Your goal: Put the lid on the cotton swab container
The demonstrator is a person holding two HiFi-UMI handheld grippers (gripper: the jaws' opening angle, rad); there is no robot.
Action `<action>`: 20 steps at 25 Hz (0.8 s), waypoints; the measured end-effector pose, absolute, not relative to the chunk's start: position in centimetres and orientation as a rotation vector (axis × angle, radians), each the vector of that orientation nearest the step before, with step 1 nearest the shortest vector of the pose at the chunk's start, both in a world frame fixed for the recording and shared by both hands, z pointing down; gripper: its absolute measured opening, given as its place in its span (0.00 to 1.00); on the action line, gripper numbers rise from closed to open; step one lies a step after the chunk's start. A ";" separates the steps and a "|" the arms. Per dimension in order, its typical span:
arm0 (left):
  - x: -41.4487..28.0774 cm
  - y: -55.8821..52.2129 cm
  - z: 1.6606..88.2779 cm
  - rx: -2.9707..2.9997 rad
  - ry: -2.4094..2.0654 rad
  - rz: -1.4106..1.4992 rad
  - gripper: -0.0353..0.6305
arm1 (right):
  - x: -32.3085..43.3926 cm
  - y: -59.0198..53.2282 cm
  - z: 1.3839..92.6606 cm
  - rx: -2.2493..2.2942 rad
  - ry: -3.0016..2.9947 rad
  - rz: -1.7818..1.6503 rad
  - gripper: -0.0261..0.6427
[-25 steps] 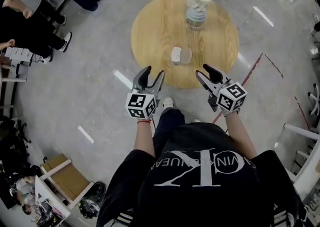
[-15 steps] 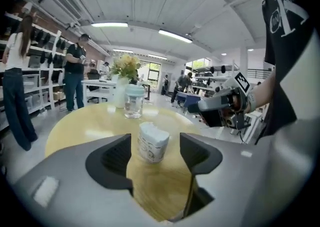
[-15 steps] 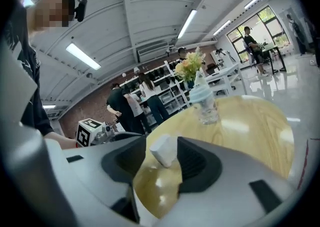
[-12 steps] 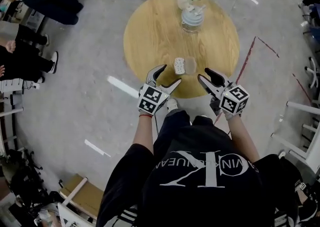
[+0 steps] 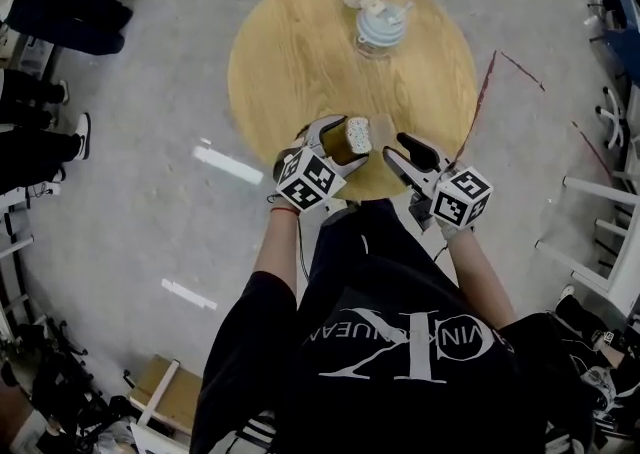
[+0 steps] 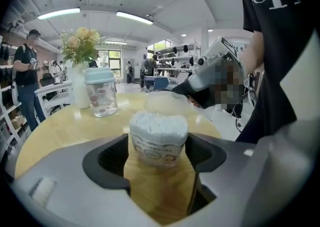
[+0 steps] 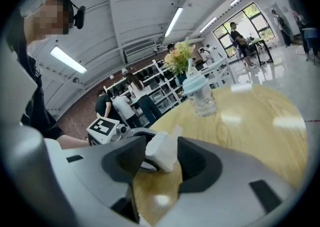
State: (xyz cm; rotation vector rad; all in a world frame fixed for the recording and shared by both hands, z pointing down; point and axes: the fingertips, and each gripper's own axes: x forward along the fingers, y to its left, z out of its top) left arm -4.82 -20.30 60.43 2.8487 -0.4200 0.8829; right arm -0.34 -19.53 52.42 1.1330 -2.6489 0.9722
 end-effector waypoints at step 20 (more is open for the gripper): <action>-4.4 -20.0 60.7 2.809 -0.470 0.844 0.56 | -2.3 -20.9 50.8 0.995 -2.726 1.030 0.28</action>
